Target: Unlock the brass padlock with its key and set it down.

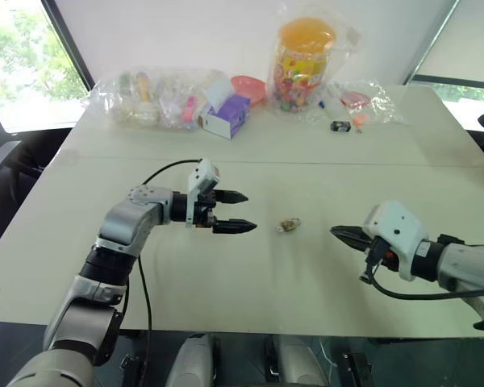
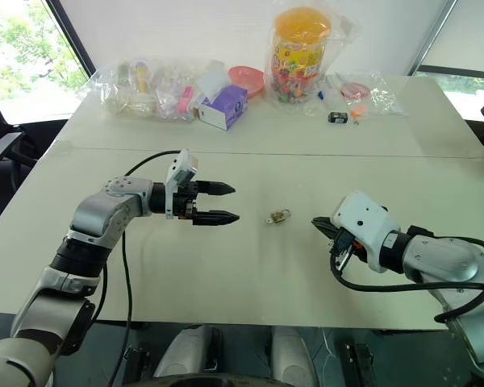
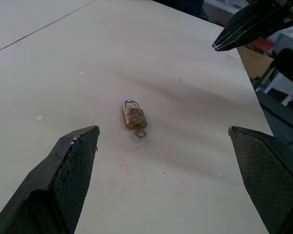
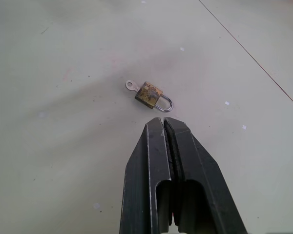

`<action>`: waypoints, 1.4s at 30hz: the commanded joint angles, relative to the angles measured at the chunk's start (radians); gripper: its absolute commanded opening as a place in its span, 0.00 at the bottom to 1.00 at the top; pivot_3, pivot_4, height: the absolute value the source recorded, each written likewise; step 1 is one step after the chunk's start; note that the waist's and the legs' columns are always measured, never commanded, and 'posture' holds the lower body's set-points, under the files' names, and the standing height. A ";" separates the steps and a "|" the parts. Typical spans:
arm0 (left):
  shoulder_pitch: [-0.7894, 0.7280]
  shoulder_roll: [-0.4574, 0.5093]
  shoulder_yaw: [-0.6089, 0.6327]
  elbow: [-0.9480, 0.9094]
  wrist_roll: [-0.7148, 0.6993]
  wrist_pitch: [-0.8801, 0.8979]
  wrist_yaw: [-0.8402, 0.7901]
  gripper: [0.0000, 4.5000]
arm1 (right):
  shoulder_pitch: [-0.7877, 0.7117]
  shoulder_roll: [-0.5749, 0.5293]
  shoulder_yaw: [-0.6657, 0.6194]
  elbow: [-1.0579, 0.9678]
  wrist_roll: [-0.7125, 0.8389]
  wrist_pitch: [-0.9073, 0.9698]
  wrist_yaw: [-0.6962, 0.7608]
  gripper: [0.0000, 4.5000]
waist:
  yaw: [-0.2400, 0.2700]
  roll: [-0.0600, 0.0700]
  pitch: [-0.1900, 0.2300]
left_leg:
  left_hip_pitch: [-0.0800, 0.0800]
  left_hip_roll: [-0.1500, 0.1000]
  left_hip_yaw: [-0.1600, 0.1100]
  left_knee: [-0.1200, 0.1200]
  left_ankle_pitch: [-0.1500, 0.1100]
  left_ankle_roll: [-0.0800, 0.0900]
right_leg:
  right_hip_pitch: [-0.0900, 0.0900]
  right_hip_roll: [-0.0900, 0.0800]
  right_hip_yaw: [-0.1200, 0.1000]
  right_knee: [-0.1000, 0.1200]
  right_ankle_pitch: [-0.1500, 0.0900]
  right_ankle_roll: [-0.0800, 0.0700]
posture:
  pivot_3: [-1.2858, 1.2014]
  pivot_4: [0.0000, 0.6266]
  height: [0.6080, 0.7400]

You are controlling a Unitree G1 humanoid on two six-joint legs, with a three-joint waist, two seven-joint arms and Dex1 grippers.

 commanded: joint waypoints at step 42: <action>0.055 0.063 0.007 -0.177 0.006 -0.014 0.058 1.00 | -0.779 0.218 0.616 1.230 -0.337 -0.609 0.506 0.99 | -0.023 0.000 0.000 | 0.001 0.001 0.001 0.000 0.000 0.000 | -0.001 -0.003 0.000 0.002 0.000 0.000 | 0.52 0.24 0.96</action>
